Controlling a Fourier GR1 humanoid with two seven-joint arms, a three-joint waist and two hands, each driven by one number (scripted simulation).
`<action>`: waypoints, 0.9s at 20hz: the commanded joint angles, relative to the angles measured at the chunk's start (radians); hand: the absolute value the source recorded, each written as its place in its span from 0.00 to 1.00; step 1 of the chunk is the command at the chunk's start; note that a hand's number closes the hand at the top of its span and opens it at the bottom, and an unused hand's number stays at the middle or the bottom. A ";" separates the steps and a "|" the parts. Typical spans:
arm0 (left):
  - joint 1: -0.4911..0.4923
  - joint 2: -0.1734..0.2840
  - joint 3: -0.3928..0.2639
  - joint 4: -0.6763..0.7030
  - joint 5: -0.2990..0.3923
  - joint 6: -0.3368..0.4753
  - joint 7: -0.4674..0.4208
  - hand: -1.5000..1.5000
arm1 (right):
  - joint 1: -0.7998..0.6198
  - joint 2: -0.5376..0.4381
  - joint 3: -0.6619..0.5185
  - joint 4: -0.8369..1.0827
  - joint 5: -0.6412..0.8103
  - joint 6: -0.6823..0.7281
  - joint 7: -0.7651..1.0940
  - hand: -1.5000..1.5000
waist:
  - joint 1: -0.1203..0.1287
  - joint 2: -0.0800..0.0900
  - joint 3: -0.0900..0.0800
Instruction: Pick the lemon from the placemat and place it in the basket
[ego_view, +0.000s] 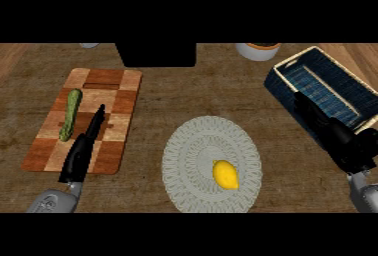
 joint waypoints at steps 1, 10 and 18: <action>-0.024 -0.018 0.017 -0.018 0.018 -0.007 0.016 0.50 | -0.059 0.035 0.017 -0.080 -0.041 0.052 0.016 1.00 | 0.034 0.036 0.031; -0.098 -0.033 0.063 0.003 0.156 -0.101 0.159 0.50 | -0.412 0.147 0.283 -0.256 0.060 0.507 -0.348 0.00 | 0.149 0.044 0.036; -0.065 0.058 0.172 -0.142 0.240 -0.115 0.364 0.50 | -0.201 0.270 0.504 -0.382 0.385 0.361 -0.383 0.00 | 0.039 0.033 0.032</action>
